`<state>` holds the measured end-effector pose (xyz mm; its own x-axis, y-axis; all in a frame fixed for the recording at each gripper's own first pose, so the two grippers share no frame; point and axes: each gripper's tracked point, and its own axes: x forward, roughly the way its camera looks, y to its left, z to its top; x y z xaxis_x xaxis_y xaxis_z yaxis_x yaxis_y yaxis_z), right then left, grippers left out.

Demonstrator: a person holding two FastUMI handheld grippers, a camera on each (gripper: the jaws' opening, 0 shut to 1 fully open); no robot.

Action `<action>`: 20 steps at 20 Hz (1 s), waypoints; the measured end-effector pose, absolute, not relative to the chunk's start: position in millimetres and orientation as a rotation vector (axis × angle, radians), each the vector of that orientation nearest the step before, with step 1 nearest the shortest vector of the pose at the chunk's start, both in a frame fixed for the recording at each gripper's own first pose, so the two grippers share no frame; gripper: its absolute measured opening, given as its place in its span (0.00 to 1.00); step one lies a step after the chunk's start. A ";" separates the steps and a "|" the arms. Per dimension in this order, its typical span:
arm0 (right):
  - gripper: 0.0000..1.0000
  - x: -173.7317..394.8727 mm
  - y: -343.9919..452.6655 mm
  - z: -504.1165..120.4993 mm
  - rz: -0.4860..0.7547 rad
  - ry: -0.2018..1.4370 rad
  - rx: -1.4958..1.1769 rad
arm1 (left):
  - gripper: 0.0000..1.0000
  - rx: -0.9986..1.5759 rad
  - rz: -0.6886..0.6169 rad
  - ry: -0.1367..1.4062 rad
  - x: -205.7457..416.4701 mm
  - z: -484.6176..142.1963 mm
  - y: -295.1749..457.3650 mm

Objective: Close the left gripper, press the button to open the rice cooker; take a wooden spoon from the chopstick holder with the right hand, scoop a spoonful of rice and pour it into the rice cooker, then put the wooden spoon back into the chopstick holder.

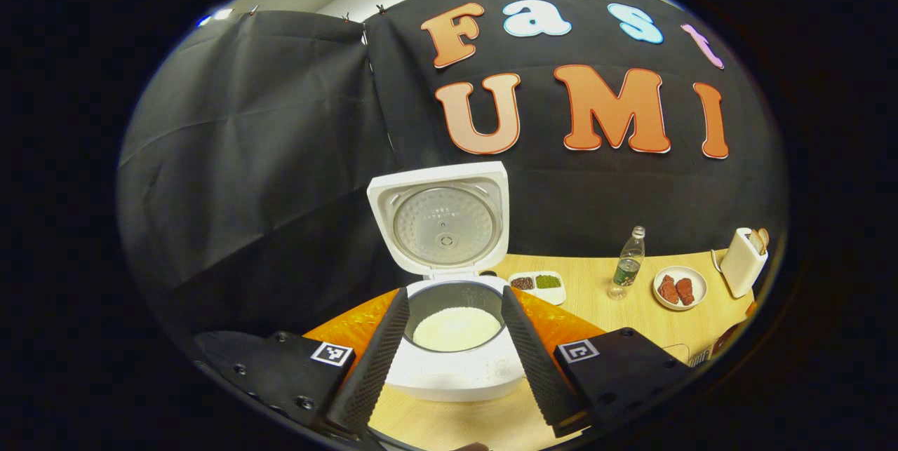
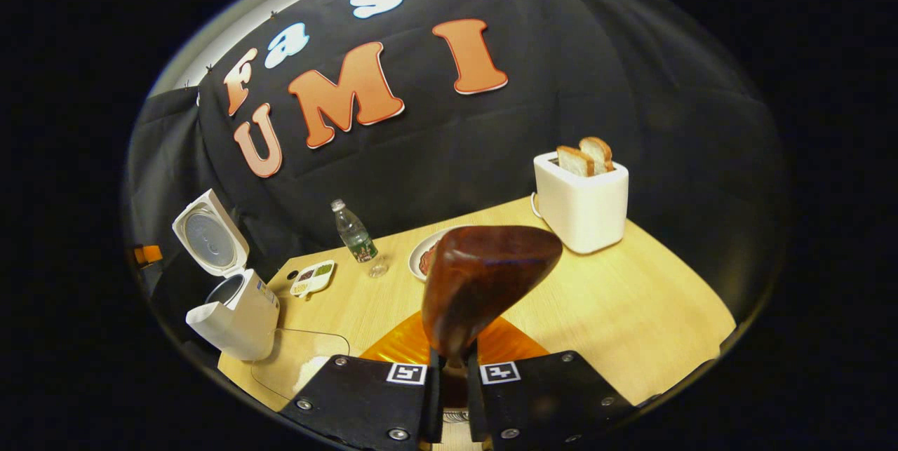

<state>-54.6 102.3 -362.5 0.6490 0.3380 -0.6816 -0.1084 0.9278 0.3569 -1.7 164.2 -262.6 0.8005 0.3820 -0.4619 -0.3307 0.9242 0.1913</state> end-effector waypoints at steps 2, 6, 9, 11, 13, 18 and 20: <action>0.14 -54.9 102.0 -380.4 0.229 0.835 0.320 | 0.84 0.091 0.374 0.507 12.9 -255.6 168.4; 0.17 -63.7 86.7 -388.9 0.184 0.842 0.293 | 0.91 0.050 0.368 0.487 41.1 -242.6 188.1; 0.23 -67.3 88.6 -389.5 0.171 0.864 0.296 | 0.90 0.004 0.360 0.465 75.7 -229.6 210.1; 0.33 -60.3 73.7 -385.5 0.121 0.857 0.285 | 0.90 0.020 0.366 0.424 97.0 -216.4 229.9; 0.40 -62.0 57.8 -377.9 0.082 0.870 0.277 | 0.90 0.010 0.369 0.385 118.9 -203.1 246.4; 0.70 -64.4 34.1 -336.2 0.017 0.829 0.231 | 0.84 -0.063 0.349 0.358 184.3 -194.0 284.3; 0.82 -64.9 24.9 -312.3 -0.003 0.796 0.222 | 0.86 -0.074 0.338 0.363 215.9 -194.3 297.1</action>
<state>-64.9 24.9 -312.3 0.7007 0.0807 -0.7089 0.0864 0.9767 0.1966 215.9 297.1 -194.3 0.8795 0.3109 -0.3602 -0.3373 0.9413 -0.0111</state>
